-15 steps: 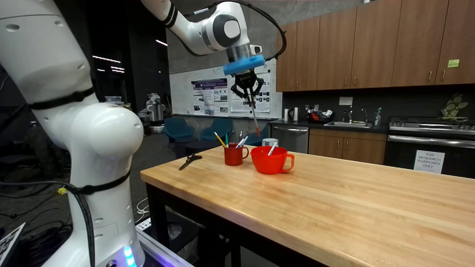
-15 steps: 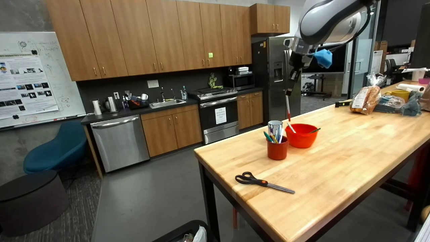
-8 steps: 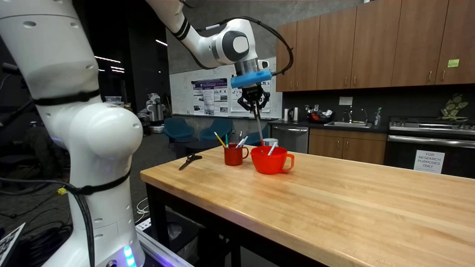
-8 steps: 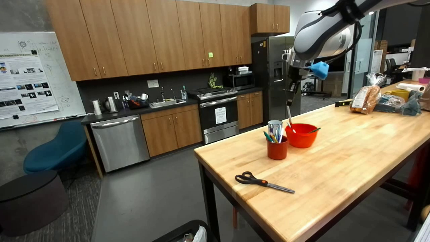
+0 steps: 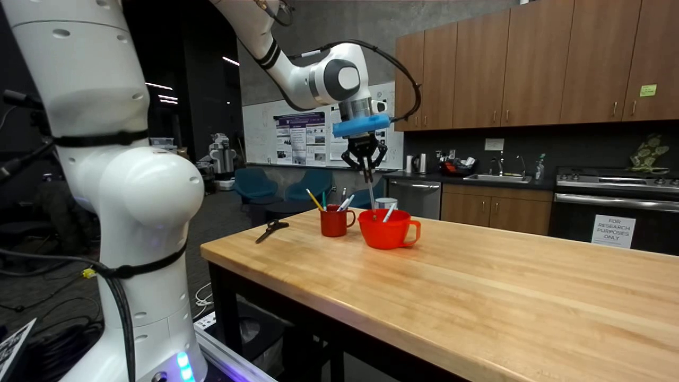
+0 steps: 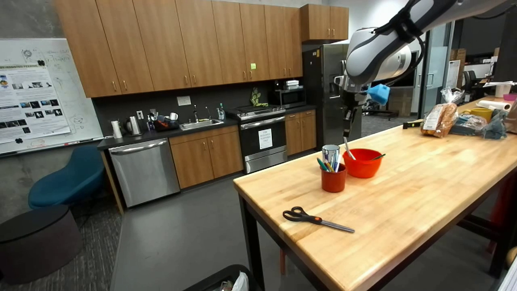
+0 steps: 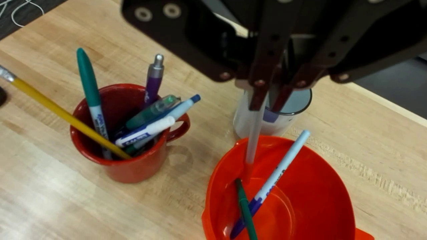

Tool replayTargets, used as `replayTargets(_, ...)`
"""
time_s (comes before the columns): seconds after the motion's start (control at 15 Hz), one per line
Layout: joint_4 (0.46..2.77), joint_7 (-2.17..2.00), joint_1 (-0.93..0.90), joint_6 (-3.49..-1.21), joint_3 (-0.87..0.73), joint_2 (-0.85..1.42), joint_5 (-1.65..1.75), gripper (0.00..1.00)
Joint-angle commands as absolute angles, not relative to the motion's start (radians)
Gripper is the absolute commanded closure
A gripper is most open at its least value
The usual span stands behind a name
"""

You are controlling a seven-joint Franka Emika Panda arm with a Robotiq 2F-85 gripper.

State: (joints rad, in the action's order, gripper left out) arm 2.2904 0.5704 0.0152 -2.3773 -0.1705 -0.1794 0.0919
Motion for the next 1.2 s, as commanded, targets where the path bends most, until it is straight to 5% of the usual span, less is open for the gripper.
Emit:
replayTargets(0.0,2.273,0.533,0.028,-2.369,-0.141,-0.146,0.118,0.98)
replayTargets(0.53,2.277,0.435,0.039,-2.357,-0.115,-0.115,0.226,0.98)
replayTargets(0.67,2.281,0.427,0.041,-2.356,-0.115,-0.12,0.231,0.65)
replayTargets(1.13,2.303,0.455,0.031,-2.36,-0.115,-0.169,0.175,0.22)
